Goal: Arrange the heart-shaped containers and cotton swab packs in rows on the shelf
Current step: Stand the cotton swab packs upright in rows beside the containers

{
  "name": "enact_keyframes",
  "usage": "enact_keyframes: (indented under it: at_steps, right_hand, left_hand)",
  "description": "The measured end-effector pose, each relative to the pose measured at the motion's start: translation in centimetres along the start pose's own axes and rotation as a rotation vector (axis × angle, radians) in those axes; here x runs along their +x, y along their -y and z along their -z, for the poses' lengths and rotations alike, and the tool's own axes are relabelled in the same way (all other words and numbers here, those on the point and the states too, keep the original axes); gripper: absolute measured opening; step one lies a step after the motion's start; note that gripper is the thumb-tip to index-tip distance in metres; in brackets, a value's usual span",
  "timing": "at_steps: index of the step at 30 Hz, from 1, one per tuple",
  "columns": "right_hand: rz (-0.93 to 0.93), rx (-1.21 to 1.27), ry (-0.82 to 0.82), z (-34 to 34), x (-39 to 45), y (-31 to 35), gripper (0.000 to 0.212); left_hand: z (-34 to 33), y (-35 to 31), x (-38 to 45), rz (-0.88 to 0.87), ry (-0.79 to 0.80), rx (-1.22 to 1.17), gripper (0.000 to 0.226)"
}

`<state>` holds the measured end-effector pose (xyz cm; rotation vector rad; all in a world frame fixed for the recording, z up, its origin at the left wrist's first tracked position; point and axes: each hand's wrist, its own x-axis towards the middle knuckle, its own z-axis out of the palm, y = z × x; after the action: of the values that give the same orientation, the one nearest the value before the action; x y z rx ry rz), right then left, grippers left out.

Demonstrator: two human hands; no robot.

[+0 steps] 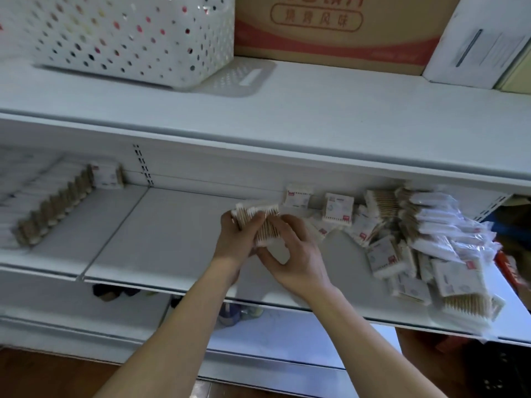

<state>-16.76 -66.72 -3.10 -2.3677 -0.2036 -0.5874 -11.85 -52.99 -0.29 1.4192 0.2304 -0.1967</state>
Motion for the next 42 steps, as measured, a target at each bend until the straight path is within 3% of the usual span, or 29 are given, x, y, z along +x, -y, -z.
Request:
enact_keyframes:
  at_steps: [4,6,8,11,15,21,23,26,28,31,33,37,42]
  right_hand:
    - [0.053,0.061,0.083,-1.1,0.7,1.1,0.060]
    - [0.053,-0.039,-0.054,-1.5,1.8,0.9,0.049]
    - [-0.062,-0.233,-0.146,-1.6,3.8,0.0,0.047]
    - [-0.303,-0.547,0.101,-1.7,7.0,-1.5,0.064]
    - [-0.397,-0.844,0.305,-3.1,9.6,-3.5,0.076]
    - [-0.403,-1.150,0.150,-4.1,10.1,-4.5,0.031]
    - [-0.381,-0.991,0.041,-4.3,9.1,-3.6,0.022]
    - [-0.292,-0.452,-0.164,-5.3,7.4,0.8,0.017]
    - [-0.317,-0.093,-0.134,-5.6,6.8,4.9,0.018]
    - [-0.539,0.497,0.007,-6.3,6.4,9.7,0.041]
    - [-0.576,0.562,0.073,-7.2,6.4,11.3,0.046]
    - [-0.621,0.600,0.017,-9.4,7.2,12.6,0.026]
    - [-0.557,0.781,0.076,-12.3,9.9,15.0,0.034]
  left_hand:
    - [2.8,-0.7,0.8,-0.032,-0.037,0.012,0.043]
    - [4.6,-1.1,1.3,-0.019,-0.054,0.032,0.042]
    - [6.3,-1.6,1.7,0.009,-0.063,0.038,0.044]
    - [8.6,-2.0,2.3,0.047,-0.053,0.063,0.046]
    - [10.7,-2.5,2.8,0.055,-0.015,0.100,0.044]
    - [13.3,-2.7,3.4,0.050,0.020,0.122,0.043]
    - [14.2,-2.8,3.7,0.048,0.032,0.127,0.042]
    - [15.4,-3.2,4.5,0.040,0.020,0.124,0.042]
    - [16.3,-3.4,5.1,0.029,0.005,0.127,0.045]
    - [17.5,-3.5,5.5,0.033,0.019,0.097,0.045]
    - [18.3,-3.5,5.5,0.061,0.052,0.055,0.042]
    - [20.0,-4.1,5.5,0.072,0.073,0.030,0.036]
    - [23.0,-6.4,5.7,0.018,-0.025,0.036,0.032]
